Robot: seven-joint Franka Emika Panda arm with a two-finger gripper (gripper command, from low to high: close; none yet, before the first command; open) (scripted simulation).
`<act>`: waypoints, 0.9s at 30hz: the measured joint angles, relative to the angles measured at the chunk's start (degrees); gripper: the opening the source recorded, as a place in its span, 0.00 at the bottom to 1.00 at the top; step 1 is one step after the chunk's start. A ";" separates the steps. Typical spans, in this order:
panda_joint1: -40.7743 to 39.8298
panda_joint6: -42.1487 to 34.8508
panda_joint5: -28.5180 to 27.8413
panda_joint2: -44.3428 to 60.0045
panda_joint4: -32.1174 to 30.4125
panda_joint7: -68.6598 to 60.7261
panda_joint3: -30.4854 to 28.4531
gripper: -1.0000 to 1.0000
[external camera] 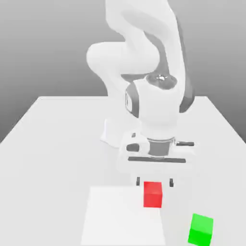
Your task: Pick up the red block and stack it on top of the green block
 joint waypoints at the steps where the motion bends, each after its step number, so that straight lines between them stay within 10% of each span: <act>1: 0.59 0.91 -1.05 1.08 0.12 0.77 -0.84 0.50; 5: 3.51 4.58 -5.18 5.56 0.47 3.63 -4.82 0.50; 6: 4.24 5.23 -5.49 6.31 0.49 3.83 -5.65 0.00; 27: 1.21 -6.02 6.47 -7.35 -1.53 -4.84 0.47 0.00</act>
